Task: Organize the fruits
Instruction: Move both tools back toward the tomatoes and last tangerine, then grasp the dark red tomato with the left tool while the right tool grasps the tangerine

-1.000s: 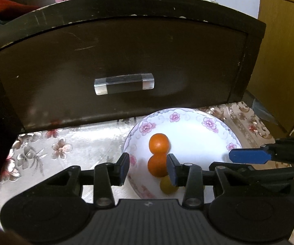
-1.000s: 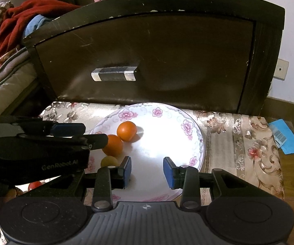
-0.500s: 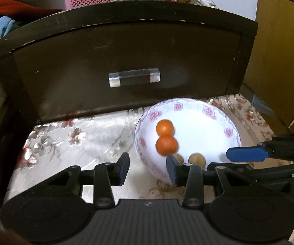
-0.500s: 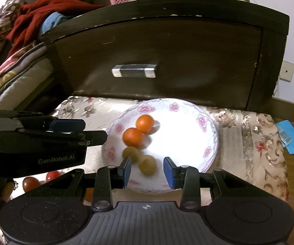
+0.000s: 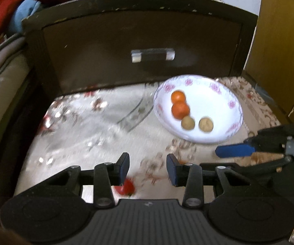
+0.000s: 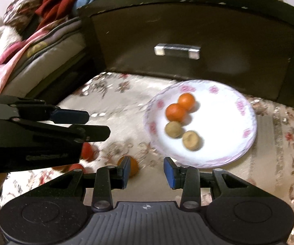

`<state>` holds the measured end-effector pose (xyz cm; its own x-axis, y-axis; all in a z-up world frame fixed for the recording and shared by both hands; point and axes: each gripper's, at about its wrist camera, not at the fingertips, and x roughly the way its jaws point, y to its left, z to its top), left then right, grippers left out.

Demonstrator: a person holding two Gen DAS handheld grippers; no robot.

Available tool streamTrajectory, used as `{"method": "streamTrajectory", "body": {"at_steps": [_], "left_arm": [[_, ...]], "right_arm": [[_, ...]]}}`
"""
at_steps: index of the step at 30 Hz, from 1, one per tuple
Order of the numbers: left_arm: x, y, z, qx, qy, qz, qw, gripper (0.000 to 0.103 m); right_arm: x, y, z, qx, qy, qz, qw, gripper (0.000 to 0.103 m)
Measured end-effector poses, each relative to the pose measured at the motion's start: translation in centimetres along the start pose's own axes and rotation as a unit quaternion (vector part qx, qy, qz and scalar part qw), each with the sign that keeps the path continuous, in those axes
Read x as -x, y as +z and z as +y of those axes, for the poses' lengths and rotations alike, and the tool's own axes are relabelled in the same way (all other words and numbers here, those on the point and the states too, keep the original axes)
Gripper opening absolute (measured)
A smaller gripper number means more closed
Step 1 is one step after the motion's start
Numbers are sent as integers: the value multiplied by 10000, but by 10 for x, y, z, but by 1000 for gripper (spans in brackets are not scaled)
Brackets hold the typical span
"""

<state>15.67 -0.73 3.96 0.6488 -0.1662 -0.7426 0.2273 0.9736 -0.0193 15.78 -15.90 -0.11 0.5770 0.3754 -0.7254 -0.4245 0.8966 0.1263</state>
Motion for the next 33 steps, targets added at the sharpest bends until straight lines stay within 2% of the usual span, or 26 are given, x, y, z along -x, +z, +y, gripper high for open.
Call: {"method": "streamTrajectory", "body": {"at_steps": [5, 8, 17, 23, 30, 33], "left_arm": [[4, -23, 15, 323, -40, 366, 9988, 47], [10, -35, 16, 299, -4, 520, 9982, 47], [16, -44, 35, 419, 292, 581, 9970, 47], [11, -48, 35, 151, 471, 610, 9969, 47], [0, -48, 44, 106, 608, 669, 9958, 47], [-5, -47, 45, 126, 552, 686, 9960, 51]], "right_arm": [[-8, -3, 8, 137, 139, 147, 9997, 35], [-14, -5, 11, 174, 188, 230, 9994, 35], [-24, -5, 16, 247, 268, 286, 9989, 35], [-27, -6, 17, 268, 292, 294, 9988, 35], [-38, -4, 19, 272, 314, 326, 9986, 35], [-42, -3, 21, 279, 334, 311, 9986, 36]]}}
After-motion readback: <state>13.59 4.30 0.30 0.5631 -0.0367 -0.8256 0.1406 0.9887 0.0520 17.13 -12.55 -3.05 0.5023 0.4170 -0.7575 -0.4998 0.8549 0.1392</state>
